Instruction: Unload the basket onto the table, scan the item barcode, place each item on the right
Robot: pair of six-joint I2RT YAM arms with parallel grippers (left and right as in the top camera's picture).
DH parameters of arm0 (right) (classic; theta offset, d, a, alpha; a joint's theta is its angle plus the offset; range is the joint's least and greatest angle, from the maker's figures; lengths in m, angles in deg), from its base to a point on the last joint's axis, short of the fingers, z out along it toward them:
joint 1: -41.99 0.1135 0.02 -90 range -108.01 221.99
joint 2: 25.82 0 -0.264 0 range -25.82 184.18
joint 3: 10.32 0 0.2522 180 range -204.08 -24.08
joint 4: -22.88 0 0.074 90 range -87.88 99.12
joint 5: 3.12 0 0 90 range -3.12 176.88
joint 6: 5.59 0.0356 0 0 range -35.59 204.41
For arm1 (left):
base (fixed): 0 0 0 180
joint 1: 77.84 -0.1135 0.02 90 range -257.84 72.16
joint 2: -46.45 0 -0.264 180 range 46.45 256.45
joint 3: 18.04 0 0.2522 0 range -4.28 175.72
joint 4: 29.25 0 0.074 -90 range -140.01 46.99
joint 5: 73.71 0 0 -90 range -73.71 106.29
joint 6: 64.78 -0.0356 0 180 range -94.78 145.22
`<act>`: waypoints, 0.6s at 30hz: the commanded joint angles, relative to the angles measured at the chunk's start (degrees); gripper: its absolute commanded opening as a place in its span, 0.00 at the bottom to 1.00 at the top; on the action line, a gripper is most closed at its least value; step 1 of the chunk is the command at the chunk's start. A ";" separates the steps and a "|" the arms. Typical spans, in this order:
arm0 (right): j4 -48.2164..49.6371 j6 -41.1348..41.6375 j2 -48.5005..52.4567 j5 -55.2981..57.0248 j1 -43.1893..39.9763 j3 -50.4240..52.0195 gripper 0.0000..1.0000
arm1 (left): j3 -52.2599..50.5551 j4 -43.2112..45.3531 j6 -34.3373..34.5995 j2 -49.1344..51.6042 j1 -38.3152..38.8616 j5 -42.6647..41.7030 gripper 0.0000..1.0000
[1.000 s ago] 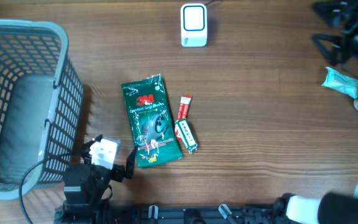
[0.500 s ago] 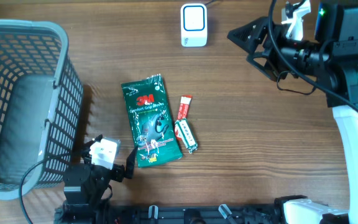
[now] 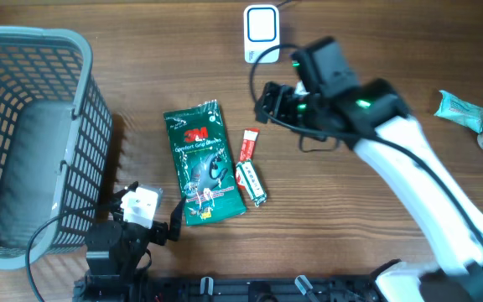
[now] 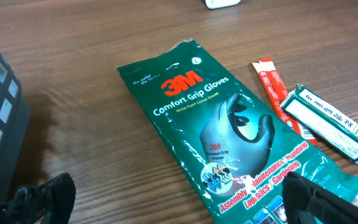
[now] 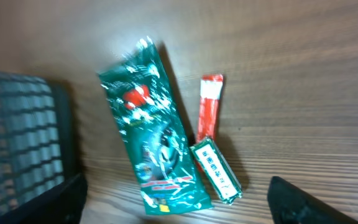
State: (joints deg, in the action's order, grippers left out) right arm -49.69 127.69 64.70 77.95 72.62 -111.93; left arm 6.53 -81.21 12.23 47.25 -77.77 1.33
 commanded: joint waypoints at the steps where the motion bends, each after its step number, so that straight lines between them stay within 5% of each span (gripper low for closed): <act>1: 1.77 -8.76 7.39 -10.67 2.08 1.36 0.88 | -0.31 0.15 0.35 -0.37 -0.24 -1.07 1.00; 7: 0.68 -17.55 16.70 -10.49 7.17 1.36 0.99 | -0.31 0.13 0.35 -0.37 -0.24 -1.07 1.00; 12: 0.57 -20.06 18.88 -10.03 8.70 1.36 0.82 | -0.31 0.13 0.35 -0.37 -0.24 -1.07 1.00; 18: -3.96 -20.74 18.88 -2.93 8.74 5.38 0.82 | -0.31 0.15 0.35 -0.37 -0.24 -1.07 1.00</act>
State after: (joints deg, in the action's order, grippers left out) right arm -52.75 108.31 82.89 71.59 81.28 -109.77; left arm 6.53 -81.21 12.23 47.25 -77.77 1.33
